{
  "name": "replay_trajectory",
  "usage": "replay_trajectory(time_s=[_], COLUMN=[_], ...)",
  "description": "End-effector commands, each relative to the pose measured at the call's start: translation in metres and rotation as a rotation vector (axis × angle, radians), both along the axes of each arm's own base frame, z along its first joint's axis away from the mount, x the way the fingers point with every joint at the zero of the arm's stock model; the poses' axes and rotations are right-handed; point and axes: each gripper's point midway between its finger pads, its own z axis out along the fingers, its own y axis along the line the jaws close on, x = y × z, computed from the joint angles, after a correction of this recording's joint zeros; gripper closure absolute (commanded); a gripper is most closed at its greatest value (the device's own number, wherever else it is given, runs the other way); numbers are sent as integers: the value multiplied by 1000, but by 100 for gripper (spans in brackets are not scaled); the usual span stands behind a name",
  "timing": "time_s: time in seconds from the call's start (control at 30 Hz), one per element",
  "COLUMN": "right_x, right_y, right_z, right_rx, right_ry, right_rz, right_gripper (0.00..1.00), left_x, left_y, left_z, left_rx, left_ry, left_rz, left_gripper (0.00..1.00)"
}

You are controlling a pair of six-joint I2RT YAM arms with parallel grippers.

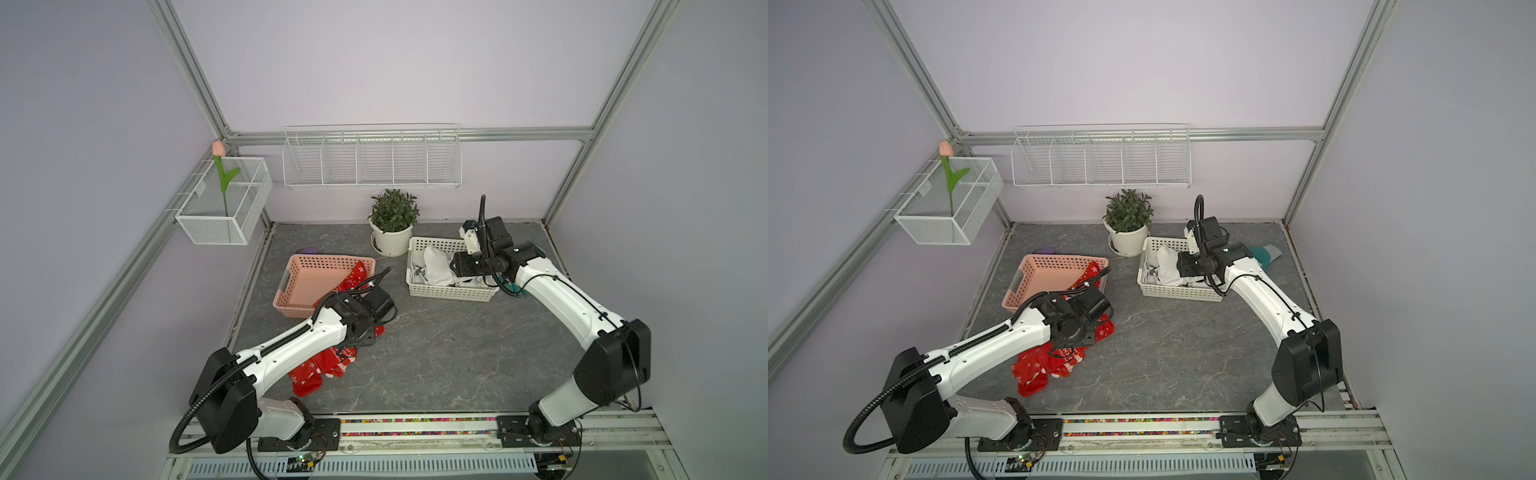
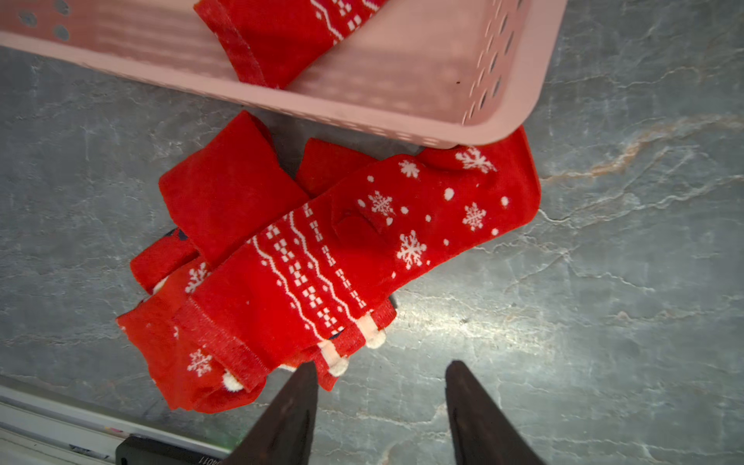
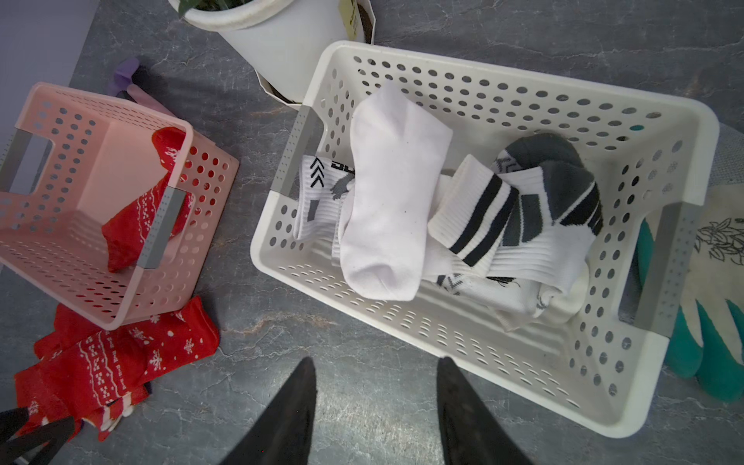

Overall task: Sort the socks into the basket by color
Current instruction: Move the sock to the center of the board.

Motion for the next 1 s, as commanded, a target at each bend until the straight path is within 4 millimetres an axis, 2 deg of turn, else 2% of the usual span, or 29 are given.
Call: replay_trajectory(time_s=[0.0, 0.1, 0.27, 0.63, 0.97], right_x=[-5, -6, -9, -9, -7], right_y=[0, 0, -4, -6, -5], right_z=[0, 1, 2, 1, -2], right_rx=[15, 14, -2, -7, -14], right_ry=[5, 6, 1, 7, 14], right_rz=[7, 4, 0, -5, -7], right_gripper=[49, 49, 49, 49, 48], left_x=[13, 19, 24, 21, 21], left_y=[-12, -16, -10, 14, 22], left_z=[-12, -31, -50, -63, -83], left_rx=[-42, -41, -45, -14, 0], left_ry=[-39, -5, 31, 60, 102], left_rz=[53, 41, 52, 101, 129], left_gripper=[46, 46, 46, 46, 46])
